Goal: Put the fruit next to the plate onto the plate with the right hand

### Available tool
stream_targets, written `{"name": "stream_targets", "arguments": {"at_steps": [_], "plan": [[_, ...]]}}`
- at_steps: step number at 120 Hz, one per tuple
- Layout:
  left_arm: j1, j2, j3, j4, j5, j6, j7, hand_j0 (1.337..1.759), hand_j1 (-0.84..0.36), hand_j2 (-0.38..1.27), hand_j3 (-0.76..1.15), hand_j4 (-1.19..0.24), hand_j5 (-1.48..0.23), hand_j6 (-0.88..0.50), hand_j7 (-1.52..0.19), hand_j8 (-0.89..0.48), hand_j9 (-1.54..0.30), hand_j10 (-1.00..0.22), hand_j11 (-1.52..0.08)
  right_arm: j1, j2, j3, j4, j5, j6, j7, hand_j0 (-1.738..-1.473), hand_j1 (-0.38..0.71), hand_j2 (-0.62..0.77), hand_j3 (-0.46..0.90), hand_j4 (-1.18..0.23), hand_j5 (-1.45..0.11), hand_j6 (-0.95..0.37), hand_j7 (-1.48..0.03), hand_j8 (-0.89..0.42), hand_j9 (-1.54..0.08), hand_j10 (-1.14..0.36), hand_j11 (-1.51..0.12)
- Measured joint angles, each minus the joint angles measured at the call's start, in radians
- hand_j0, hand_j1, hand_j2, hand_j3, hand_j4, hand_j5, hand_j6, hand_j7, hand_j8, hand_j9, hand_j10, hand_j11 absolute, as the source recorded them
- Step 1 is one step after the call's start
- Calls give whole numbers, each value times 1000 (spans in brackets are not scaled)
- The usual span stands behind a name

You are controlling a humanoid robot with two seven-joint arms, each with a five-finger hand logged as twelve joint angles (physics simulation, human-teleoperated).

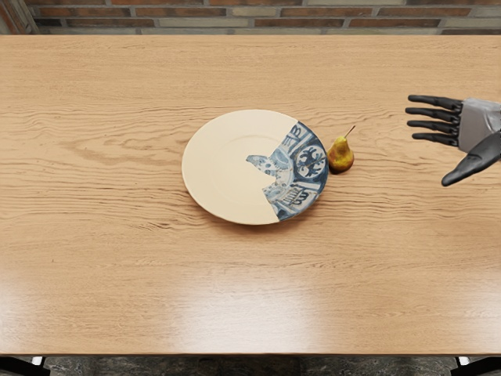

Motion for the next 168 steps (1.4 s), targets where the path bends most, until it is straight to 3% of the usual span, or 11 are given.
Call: {"name": "stream_targets", "arguments": {"at_steps": [22,36,48,58,67,80,97,120,135,151,168], "plan": [[0,0,0,0,0,0,0,1658,349,0,0,0,0,0,0,0,0,0,0,0,35,16,-10,-66,0,-20,-1658,-315,-4,0,-30,-39,-30,-39,-30,-38,-30,-38],[0,0,0,0,0,0,0,1658,349,0,0,0,0,0,0,0,0,0,0,-4,149,84,-25,-245,0,-10,-1658,-316,-4,0,-30,-39,-30,-39,-30,-38,-30,-38],[0,0,0,0,0,0,0,1658,349,0,0,0,0,0,0,0,0,0,0,-19,237,151,-44,-421,0,102,-1658,-316,-4,0,-30,-38,-31,-38,-31,-38,-30,-38],[0,0,0,0,0,0,0,1658,349,0,0,0,0,0,0,0,0,0,0,-36,292,166,-117,-490,0,216,-1658,-320,-3,0,-27,-34,-27,-33,-27,-33,-26,-33],[1,0,0,0,0,0,0,1658,349,0,0,0,0,0,0,0,0,0,0,-44,342,161,-196,-522,-14,275,-1658,-325,-2,0,-22,-28,-23,-27,-22,-28,-22,-27],[0,0,0,0,0,0,0,1658,349,0,0,0,0,0,0,0,0,0,0,-44,393,123,-282,-568,-127,311,-1658,-324,-2,0,-23,-29,-24,-29,-23,-29,-23,-29],[0,0,0,0,0,0,0,1658,349,0,0,0,0,0,0,0,0,0,0,-13,462,38,-381,-589,-258,326,-1658,-264,-12,0,-73,-94,-74,-94,-73,-94,-73,-94],[0,0,0,0,0,0,0,1658,349,0,0,0,0,0,0,0,0,0,0,19,510,-28,-433,-595,-317,336,-1658,-170,-27,0,-152,-197,-153,-196,-152,-196,-152,-196],[0,0,0,0,0,0,0,1658,349,0,0,0,0,0,0,0,0,0,0,24,524,-37,-443,-594,-334,399,-1658,-128,-34,0,-188,-242,-188,-242,-188,-242,-187,-242],[0,0,0,0,0,0,0,1658,349,0,0,0,0,0,0,0,0,0,0,24,560,-62,-485,-593,-339,497,-1658,-103,-38,0,-208,-268,-209,-268,-208,-268,-207,-268],[0,0,0,0,0,0,0,1658,349,0,0,0,0,0,0,0,0,0,0,24,605,-89,-538,-592,-341,557,-1658,-93,-40,0,-217,-280,-217,-279,-217,-280,-216,-280]]}}
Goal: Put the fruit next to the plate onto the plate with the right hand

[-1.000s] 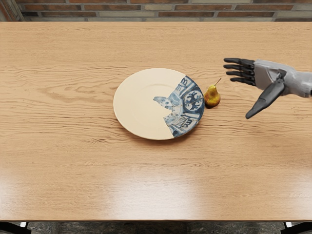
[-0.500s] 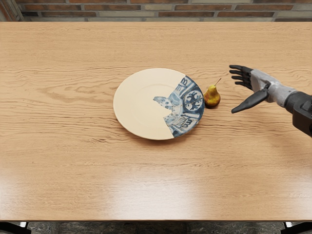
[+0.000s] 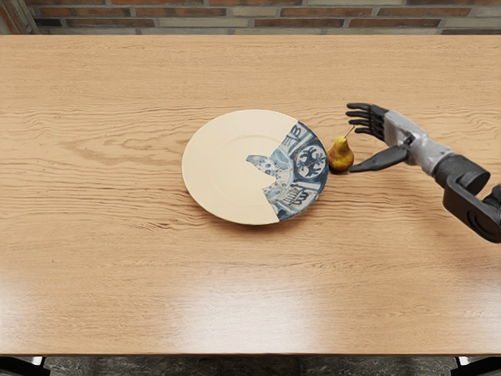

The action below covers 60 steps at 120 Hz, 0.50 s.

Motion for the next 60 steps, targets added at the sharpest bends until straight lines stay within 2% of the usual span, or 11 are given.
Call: {"name": "stream_targets", "arguments": {"at_steps": [28,60], "plan": [[0,0,0,0,0,0,0,1658,349,0,0,0,0,0,0,0,0,0,0,9,59,-51,-52,-1,-18,19,-1658,-67,-44,0,-239,-308,-239,-308,-239,-308,-238,-308],[0,0,0,0,0,0,0,1658,349,0,0,0,0,0,0,0,0,0,0,48,75,-112,-62,6,-26,13,-1658,52,-64,0,-337,-436,-338,-436,-337,-436,-337,-436]]}}
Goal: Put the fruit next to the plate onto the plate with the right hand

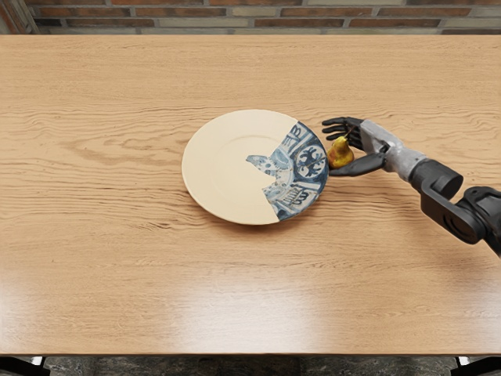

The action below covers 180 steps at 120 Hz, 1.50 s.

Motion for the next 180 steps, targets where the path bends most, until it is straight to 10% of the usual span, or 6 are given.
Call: {"name": "stream_targets", "arguments": {"at_steps": [85,180], "plan": [[0,0,0,0,0,0,0,1658,349,0,0,0,0,0,0,0,0,0,0,2,18,-5,-61,15,1,-7,-1657,282,-77,0,-556,-692,-549,-699,-560,-689,-437,-709],[0,0,0,0,0,0,0,1658,349,0,0,0,0,0,0,0,0,0,0,41,-113,-4,20,108,81,-65,-1651,373,159,0,-754,-1043,-771,-1006,-388,-1034,-259,-1036]]}}
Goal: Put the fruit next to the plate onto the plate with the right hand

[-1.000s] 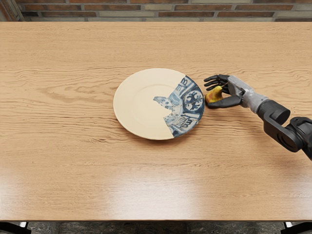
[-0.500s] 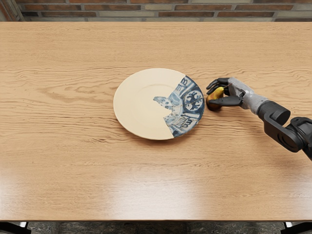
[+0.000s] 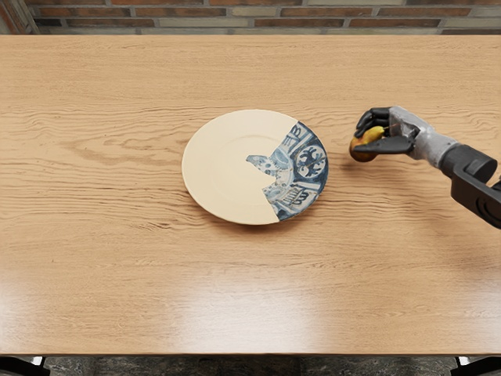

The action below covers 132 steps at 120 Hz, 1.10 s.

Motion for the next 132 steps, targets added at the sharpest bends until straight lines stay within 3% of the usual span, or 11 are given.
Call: {"name": "stream_targets", "arguments": {"at_steps": [20,36,87,132], "plan": [[0,0,0,0,0,0,0,1658,349,0,0,0,0,0,0,0,0,0,0,23,-91,2,95,72,55,-25,-1651,381,172,0,-760,-1056,-779,-1016,-381,-1038,-258,-1038],[0,0,0,0,0,0,0,1658,349,0,0,0,0,0,0,0,0,0,0,35,-112,19,159,98,75,-48,-1651,384,178,0,-760,-1067,-784,-1020,-379,-1043,-251,-1043],[0,0,0,0,0,0,0,1658,349,0,0,0,0,0,0,0,0,0,0,75,73,15,181,116,73,-59,-1652,372,161,0,-768,-1062,-790,-1023,-386,-1028,-260,-1030],[0,0,0,0,0,0,0,1658,349,0,0,0,0,0,0,0,0,0,0,68,172,-68,175,101,8,-54,-1652,379,174,0,-770,-1057,-794,-1023,-385,-1026,-266,-1038]]}}
